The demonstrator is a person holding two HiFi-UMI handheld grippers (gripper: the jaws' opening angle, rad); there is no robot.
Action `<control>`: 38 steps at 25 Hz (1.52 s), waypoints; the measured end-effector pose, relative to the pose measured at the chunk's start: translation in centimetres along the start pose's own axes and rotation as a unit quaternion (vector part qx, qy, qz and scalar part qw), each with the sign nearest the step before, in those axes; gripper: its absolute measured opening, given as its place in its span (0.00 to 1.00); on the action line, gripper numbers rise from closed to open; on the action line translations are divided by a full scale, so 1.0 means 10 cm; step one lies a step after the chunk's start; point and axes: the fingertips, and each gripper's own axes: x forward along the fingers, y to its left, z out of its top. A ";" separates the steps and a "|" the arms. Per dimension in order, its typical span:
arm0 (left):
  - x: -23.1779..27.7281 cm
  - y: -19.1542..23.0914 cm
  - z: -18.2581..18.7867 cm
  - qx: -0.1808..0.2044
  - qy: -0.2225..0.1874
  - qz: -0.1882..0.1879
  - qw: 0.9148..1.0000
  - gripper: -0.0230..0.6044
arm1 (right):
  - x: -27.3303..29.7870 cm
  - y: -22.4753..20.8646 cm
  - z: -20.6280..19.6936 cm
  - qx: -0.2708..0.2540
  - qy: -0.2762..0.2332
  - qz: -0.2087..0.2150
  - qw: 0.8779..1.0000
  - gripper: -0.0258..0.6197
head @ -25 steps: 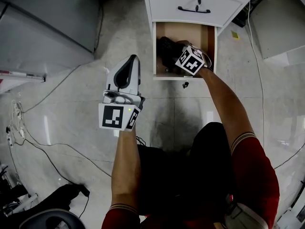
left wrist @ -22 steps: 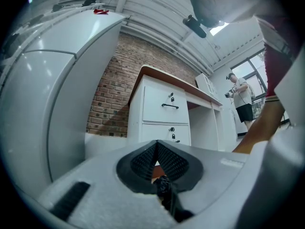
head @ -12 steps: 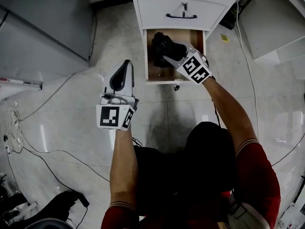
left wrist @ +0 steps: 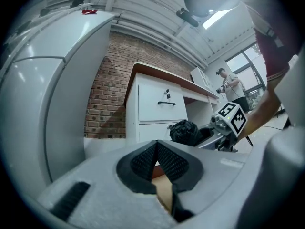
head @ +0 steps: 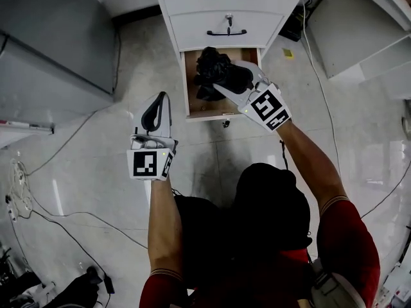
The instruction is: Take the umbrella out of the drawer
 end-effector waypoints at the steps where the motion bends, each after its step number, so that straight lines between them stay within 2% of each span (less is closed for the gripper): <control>1: -0.01 0.00 0.05 -0.002 -0.001 0.002 1.000 0.04 | -0.06 0.00 0.09 0.005 -0.008 0.000 1.000 0.41; 7: -0.12 -0.03 0.64 0.005 -0.003 -0.020 1.000 0.04 | -0.46 -0.01 0.75 0.050 -0.052 -0.002 0.997 0.41; 14: -0.30 -0.14 1.65 0.004 0.000 -0.026 1.000 0.04 | -0.99 0.08 1.71 0.102 -0.083 0.019 0.991 0.42; 19: -0.49 -0.35 2.59 -0.009 0.000 -0.036 0.999 0.04 | -1.49 0.08 2.53 0.132 -0.086 0.026 0.987 0.42; 29: -0.79 -0.65 4.67 -0.004 -0.009 -0.059 0.998 0.04 | -2.57 -0.11 4.43 0.159 -0.113 0.014 0.981 0.42; 38: -0.96 -0.93 5.97 0.004 -0.016 -0.086 0.996 0.04 | -3.36 -0.27 5.57 0.180 -0.137 -0.003 0.974 0.42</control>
